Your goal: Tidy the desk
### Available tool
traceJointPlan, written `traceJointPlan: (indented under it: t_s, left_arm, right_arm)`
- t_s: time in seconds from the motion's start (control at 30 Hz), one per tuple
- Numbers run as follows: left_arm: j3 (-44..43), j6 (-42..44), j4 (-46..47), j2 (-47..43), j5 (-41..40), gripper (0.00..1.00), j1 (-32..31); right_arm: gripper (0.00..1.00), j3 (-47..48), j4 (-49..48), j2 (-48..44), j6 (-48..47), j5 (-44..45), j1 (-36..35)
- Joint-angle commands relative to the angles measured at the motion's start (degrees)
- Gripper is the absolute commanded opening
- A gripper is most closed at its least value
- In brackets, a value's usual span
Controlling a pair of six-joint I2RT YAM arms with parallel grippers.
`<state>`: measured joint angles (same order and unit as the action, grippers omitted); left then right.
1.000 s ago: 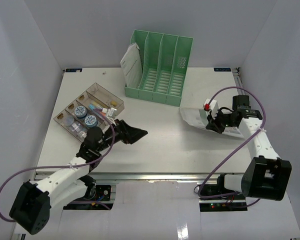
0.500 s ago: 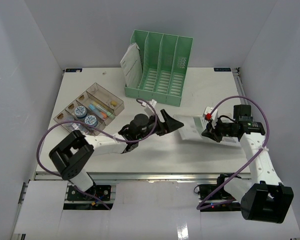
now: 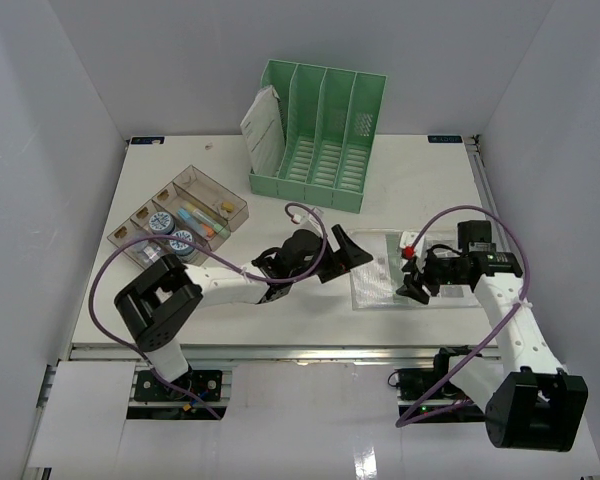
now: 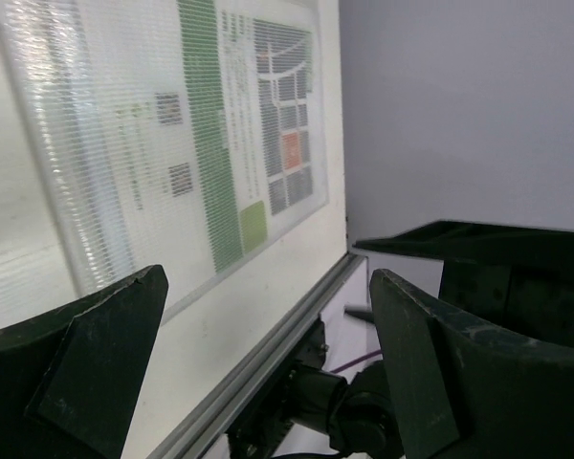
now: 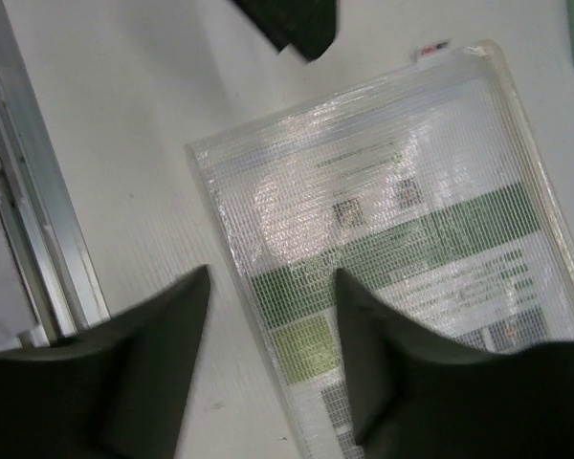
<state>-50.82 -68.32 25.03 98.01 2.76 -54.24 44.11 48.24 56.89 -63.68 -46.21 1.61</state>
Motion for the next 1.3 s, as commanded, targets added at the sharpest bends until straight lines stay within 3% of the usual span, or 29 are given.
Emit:
traceJointPlan:
  t_s: [0.0,0.17,0.3,0.53,0.8,0.97,1.03,1.27]
  left_arm:
    - [1.91,6.65,-10.44,-10.13,-8.47,0.98,-0.22]
    - [10.88,11.65,-14.24,-21.45,-13.03,0.98,0.01]
    - [18.28,11.43,-14.95,-29.88,-13.25,0.98,0.19]
    - [26.83,9.44,-14.75,-38.96,-11.81,0.98,0.27]
    - [31.93,10.76,-9.51,-43.91,-7.58,0.98,0.2]
    - [34.16,8.37,-5.48,-42.59,-6.11,0.98,0.27]
    - [34.95,6.7,-0.61,-38.97,-4.68,0.98,0.19]
    - [30.91,0.74,9.71,-22.23,0.06,0.98,0.19]
  right_arm:
    - [0.75,-5.67,4.67,-0.52,-14.11,6.16,-6.79]
    - [0.97,-13.01,-3.9,-8.06,-18.1,14.03,-15.45]
    - [0.91,-16.82,-13.8,-7.53,-12.06,22.19,-24.42]
    - [0.99,-14.65,-20.83,5.23,-4.95,26.71,-25.34]
    - [0.66,-10.44,-18.78,17.28,-3.43,27.34,-25.36]
    - [0.44,-10.18,-18.09,21.51,-2.36,28.18,-25.43]
    - [0.34,-10.01,-18.12,21.75,-1.42,27.83,-25.49]
    - [0.17,-10.36,-18.53,16.97,1.76,24.0,-25.5]
